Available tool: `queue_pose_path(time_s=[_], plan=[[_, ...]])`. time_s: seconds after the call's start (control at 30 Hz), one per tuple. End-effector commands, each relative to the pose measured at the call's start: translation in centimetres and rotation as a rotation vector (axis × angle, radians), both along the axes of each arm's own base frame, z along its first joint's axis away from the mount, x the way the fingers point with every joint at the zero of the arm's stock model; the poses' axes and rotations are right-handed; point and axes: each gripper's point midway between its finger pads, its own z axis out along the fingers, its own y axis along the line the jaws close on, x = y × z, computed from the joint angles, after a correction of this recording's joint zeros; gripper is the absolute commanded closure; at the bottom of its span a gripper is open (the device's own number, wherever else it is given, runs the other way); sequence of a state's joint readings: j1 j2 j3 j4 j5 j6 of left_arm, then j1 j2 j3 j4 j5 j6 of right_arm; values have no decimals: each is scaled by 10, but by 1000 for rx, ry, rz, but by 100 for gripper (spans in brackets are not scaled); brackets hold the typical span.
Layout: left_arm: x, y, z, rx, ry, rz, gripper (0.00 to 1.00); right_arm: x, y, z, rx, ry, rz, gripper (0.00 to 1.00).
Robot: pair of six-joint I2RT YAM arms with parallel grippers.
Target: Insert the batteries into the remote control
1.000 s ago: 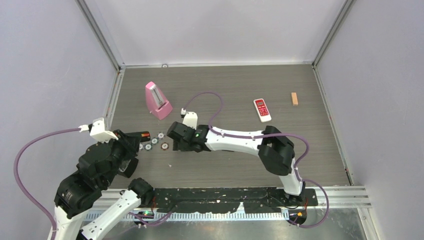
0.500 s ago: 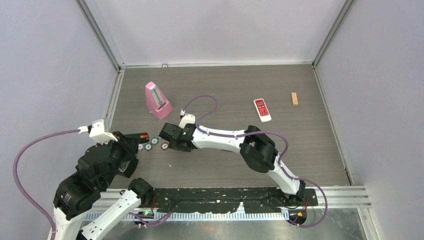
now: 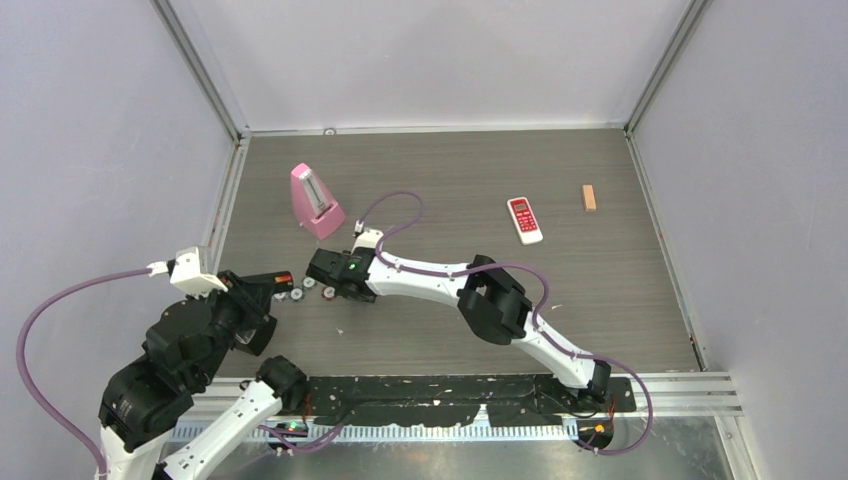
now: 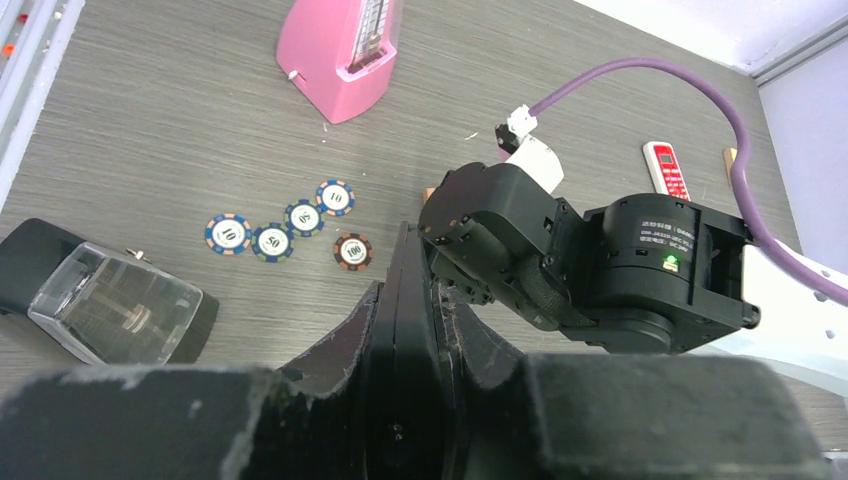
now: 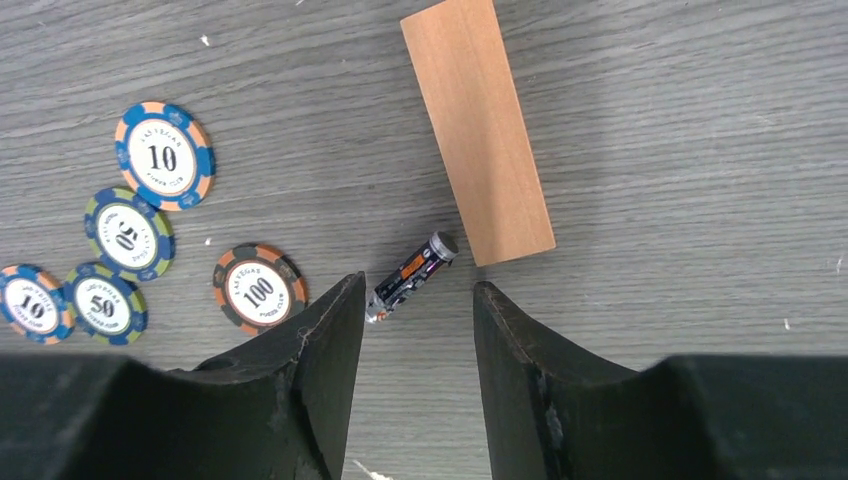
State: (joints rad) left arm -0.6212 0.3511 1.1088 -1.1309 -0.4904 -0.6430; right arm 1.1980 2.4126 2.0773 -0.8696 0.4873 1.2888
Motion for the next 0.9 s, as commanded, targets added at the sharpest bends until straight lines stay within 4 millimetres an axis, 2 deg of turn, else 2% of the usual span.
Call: queue_pose_path(time_s=[0.0, 0.03, 0.2, 0.33, 0.4, 0.5, 0.53, 0.57, 0.6, 0.63, 0.67, 0.7, 0.73, 0.87], plan=[[-1, 5, 9, -16, -33, 18, 100, 11, -10, -1, -82, -55, -17, 52], [-1, 5, 9, -18, -34, 19, 100, 12, -11, -1, -89, -57, -12, 53], [-1, 2, 5, -20, -26, 12, 100, 16, -12, -5, -146, -72, 76, 71], [0, 1, 4, -22, -26, 9, 100, 17, -14, -8, -182, -78, 120, 70], [0, 0, 4, -23, -25, 2, 100, 16, -16, -10, -202, -77, 145, 76], [0, -3, 2, -24, -21, -11, 100, 14, -24, -14, -240, -77, 190, 91], [0, -5, 2, -26, -19, -19, 100, 15, -24, -7, -235, -92, 217, 93], [0, -6, 1, -24, -17, -29, 100, 10, -34, -16, -264, -79, 238, 94], [0, -9, 0, -24, -16, -42, 100, 13, -29, 1, -234, -113, 273, 94], [0, -11, 0, -22, -13, -52, 100, 6, -45, -10, -282, -97, 312, 95], [1, -14, -1, -18, -12, -69, 100, 9, -36, 13, -205, -146, 329, 95], [1, -17, -3, -13, -11, -88, 100, 1, -51, 18, -218, -149, 389, 95], [2, -21, -3, -9, -14, -111, 100, 3, -44, 29, -168, -191, 405, 95], [4, -49, -8, -3, -30, -258, 100, -8, -85, 51, -211, -239, 509, 95]])
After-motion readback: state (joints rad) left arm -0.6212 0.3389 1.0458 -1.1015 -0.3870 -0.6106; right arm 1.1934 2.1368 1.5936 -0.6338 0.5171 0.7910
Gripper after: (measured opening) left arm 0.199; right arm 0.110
